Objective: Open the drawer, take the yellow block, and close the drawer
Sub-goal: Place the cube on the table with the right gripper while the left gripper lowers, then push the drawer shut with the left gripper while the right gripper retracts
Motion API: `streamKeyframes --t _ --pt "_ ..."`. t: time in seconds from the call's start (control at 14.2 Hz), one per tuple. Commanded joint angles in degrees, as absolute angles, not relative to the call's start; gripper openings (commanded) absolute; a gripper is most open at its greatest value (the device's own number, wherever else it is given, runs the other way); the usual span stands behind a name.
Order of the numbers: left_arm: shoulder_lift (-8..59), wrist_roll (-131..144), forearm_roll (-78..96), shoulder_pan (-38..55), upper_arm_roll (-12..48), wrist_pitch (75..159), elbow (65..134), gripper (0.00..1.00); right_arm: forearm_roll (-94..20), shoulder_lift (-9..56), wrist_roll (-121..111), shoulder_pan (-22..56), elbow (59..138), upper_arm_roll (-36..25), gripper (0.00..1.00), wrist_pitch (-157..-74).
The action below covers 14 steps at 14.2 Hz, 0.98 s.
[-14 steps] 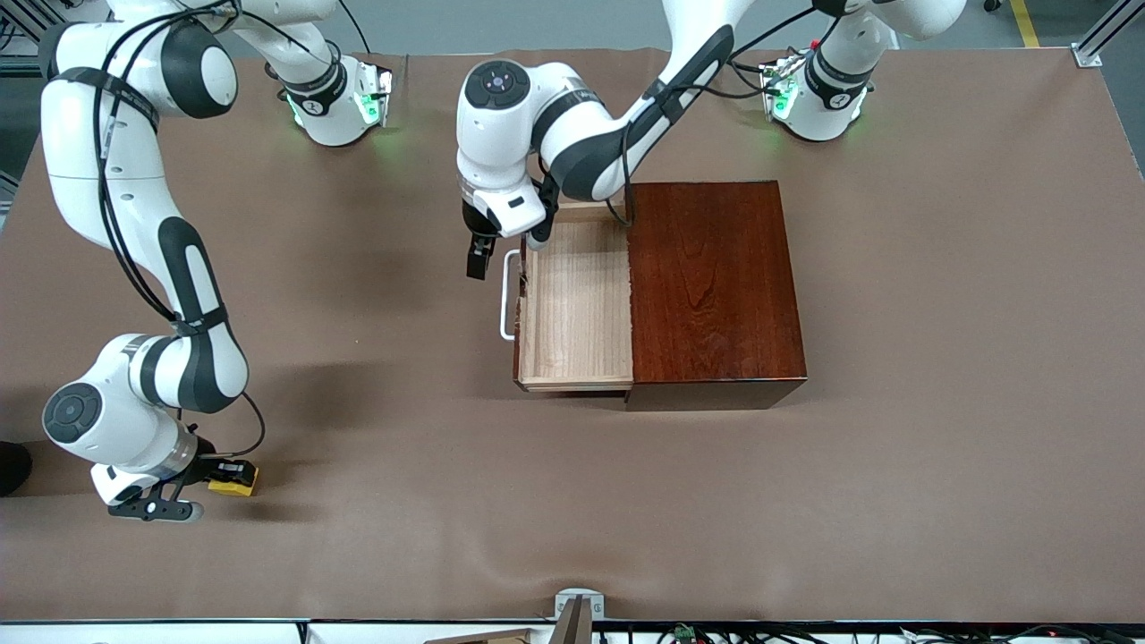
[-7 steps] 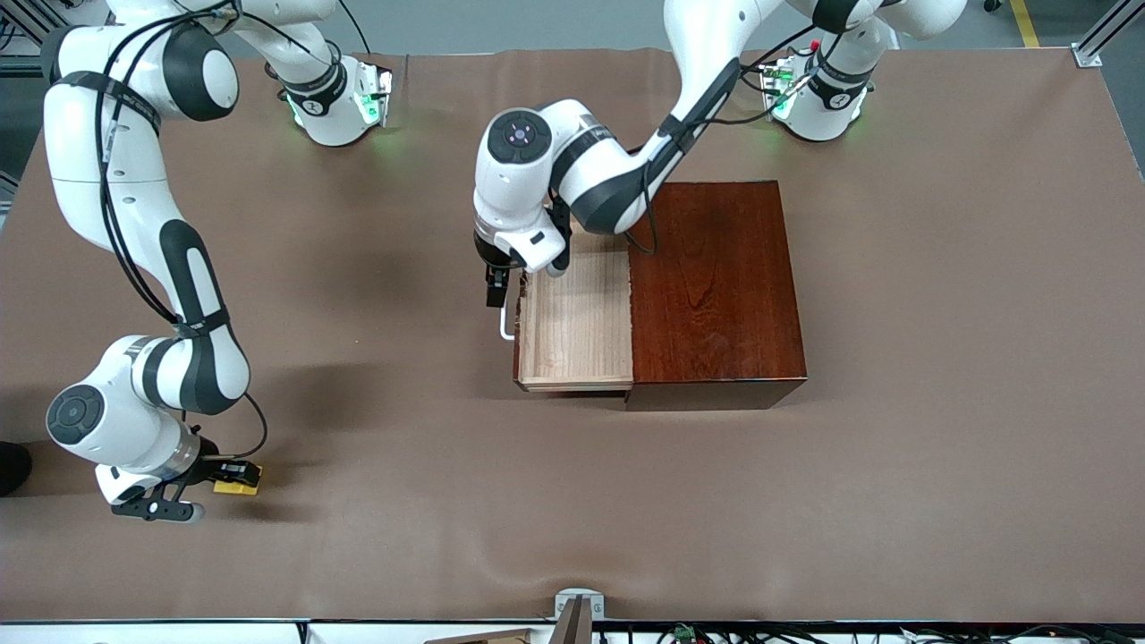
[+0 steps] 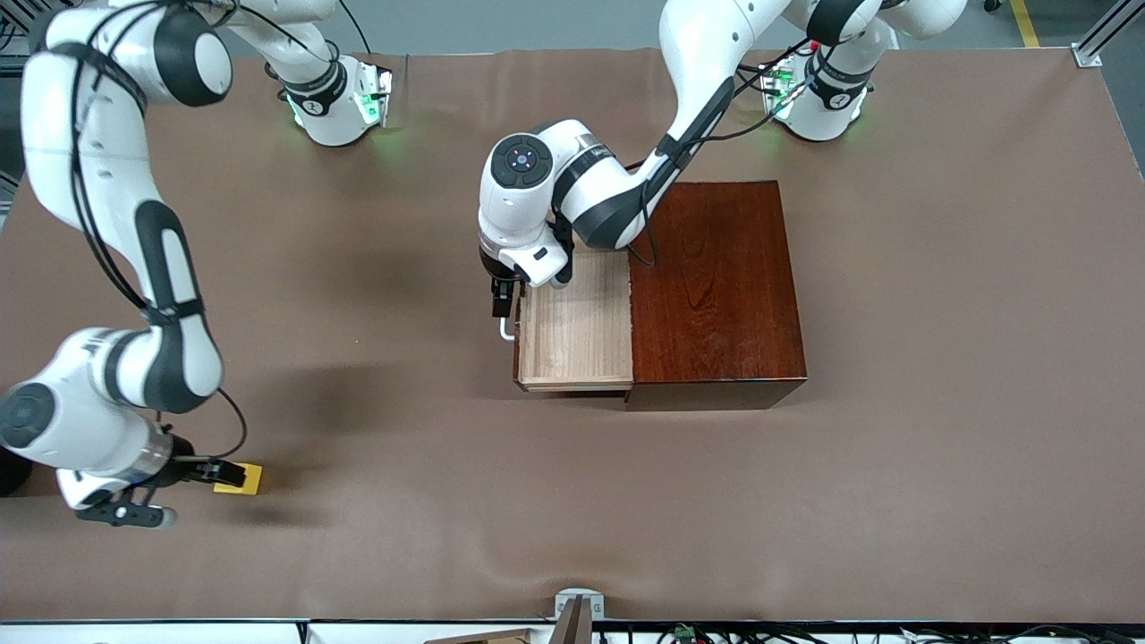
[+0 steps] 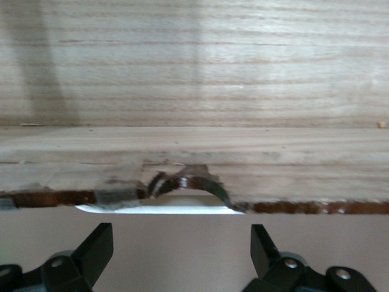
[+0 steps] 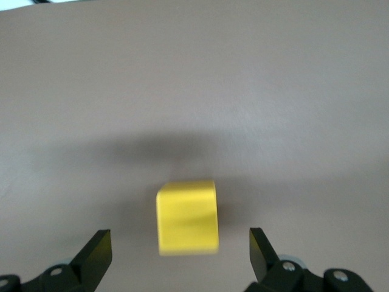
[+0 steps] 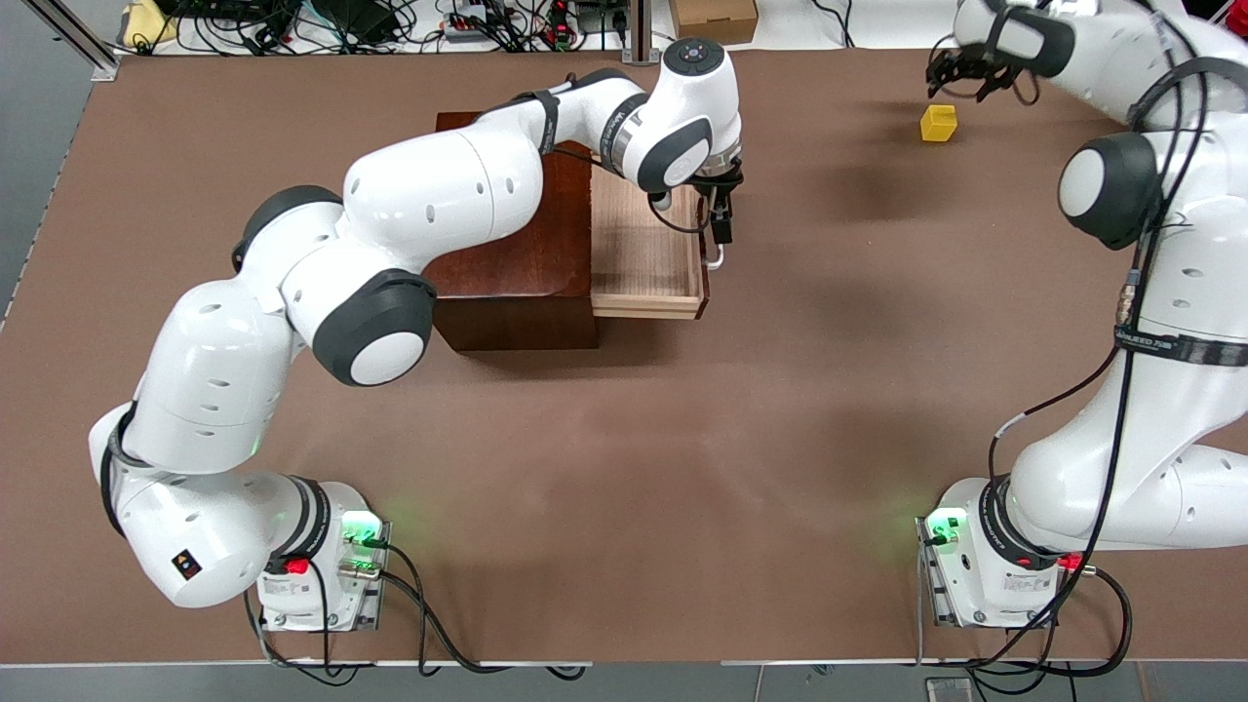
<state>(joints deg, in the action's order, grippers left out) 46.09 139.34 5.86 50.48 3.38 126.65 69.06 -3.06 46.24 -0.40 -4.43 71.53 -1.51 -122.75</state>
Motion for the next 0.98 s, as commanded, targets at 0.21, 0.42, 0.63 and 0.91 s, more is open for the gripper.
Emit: streamKeyframes --t 0.21,0.42,0.63,0.91 --pt "47.64 138.96 6.77 49.57 2.99 127.62 66.88 1.0 -3.25 28.07 0.97 -4.48 81.19 -1.41 1.0 -107.33" --pt "47.64 139.04 6.77 49.57 2.99 125.34 67.06 1.0 -3.25 17.18 1.05 -3.87 90.93 -1.41 1.0 -103.8" --pt "47.11 139.04 6.59 48.78 2.9 121.74 67.06 1.0 -3.08 10.56 2.37 -3.87 95.35 -1.41 1.0 -101.96" --pt "46.67 139.57 6.07 49.22 -0.16 118.4 67.06 1.0 -0.54 3.44 1.85 -3.78 95.36 -1.14 1.0 -96.43"
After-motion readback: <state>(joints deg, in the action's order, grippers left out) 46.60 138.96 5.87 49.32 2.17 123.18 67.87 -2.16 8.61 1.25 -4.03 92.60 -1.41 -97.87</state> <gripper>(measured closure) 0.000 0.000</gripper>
